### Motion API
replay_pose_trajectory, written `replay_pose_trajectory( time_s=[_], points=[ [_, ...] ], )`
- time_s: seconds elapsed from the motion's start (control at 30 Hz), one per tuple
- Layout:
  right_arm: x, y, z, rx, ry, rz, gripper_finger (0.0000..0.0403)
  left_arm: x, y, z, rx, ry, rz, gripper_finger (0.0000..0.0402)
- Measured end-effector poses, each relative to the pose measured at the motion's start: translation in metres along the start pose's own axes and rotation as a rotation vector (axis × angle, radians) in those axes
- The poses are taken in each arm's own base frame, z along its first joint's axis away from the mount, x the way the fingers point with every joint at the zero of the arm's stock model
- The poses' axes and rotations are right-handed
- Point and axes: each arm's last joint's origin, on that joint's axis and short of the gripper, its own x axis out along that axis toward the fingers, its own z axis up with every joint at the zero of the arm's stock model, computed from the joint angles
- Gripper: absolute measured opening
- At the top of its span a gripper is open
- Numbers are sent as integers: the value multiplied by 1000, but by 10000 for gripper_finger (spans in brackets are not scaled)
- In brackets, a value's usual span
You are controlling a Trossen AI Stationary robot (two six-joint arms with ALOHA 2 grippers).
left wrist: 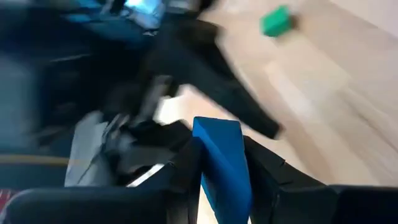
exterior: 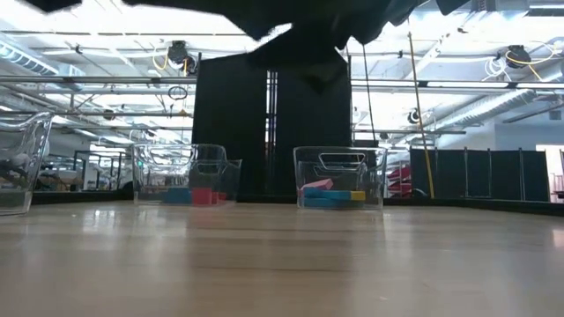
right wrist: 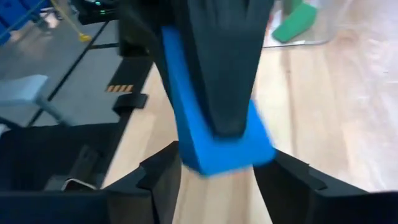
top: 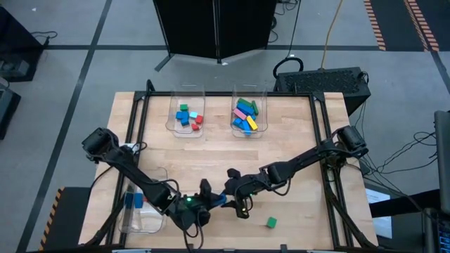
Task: Sort blocks by size
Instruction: Put the blue triangular block into the bottom transparent bin
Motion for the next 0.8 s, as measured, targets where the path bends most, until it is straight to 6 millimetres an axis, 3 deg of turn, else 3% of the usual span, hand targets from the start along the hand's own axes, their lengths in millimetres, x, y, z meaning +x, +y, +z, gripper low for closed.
replay_pose_trajectory(
  time_s=[0.37,0.67,0.8],
  points=[
    [-1,-7,-11,45,84,-139,214,-40,26,-10,-314,110,28,89],
    [-4,-11,-25,98,191,-282,214,-100,47,-37,-622,276,-14,89],
    [-9,-11,-32,141,250,-343,215,-125,49,-52,-768,429,-156,89]
  ],
)
